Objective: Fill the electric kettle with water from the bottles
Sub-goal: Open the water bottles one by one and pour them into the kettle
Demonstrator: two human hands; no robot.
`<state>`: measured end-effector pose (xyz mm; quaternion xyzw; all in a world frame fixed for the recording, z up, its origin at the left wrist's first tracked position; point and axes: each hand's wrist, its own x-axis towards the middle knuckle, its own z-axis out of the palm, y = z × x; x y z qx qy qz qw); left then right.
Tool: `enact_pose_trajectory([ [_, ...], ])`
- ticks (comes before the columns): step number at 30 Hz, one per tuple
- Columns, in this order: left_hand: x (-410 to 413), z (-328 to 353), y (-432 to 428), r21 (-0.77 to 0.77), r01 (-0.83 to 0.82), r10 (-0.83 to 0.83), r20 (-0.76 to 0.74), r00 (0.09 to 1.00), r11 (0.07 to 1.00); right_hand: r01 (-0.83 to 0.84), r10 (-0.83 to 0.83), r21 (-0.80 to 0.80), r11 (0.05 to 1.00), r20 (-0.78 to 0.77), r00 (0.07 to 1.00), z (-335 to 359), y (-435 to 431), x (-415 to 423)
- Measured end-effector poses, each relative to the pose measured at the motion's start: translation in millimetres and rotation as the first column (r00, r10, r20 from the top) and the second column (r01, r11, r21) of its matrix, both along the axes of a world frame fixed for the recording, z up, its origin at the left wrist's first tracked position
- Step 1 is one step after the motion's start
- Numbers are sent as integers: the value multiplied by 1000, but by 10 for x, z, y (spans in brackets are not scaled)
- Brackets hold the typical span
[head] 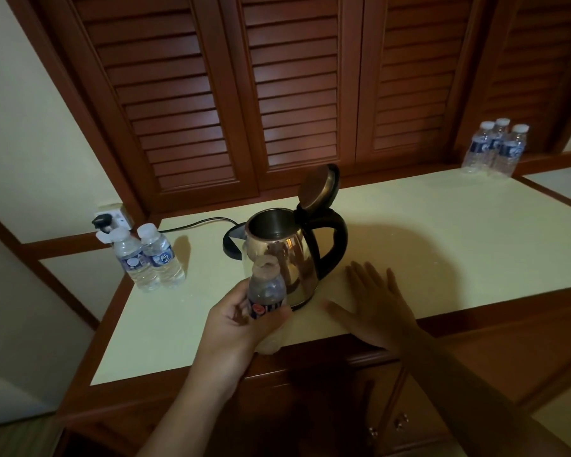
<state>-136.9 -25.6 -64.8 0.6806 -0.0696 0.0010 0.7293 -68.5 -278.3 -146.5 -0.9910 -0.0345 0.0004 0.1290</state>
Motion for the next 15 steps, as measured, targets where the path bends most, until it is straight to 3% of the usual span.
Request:
enact_pose_trajectory([
  [11,194,400,74,193,-179,146,173,974,965,5,-10,-104,995,-44,999,-50,37,6],
  [15,364,545,194,359,-253,186,213,959,898,1,-8,-115,993,-59,998,-51,26,-4],
])
